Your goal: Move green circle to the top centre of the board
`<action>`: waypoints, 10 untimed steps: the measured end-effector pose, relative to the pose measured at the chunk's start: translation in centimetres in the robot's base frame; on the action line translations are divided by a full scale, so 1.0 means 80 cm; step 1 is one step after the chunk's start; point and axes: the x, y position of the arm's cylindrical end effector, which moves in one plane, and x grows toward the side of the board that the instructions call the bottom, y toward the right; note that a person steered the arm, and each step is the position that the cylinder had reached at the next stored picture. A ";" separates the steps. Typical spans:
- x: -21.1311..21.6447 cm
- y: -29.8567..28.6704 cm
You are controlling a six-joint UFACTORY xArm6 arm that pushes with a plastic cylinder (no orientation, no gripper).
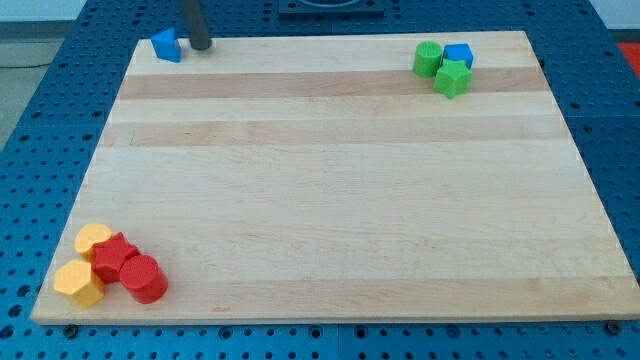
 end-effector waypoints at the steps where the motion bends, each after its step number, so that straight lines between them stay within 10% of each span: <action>1: -0.009 0.073; 7: -0.006 0.552; 10: 0.058 0.479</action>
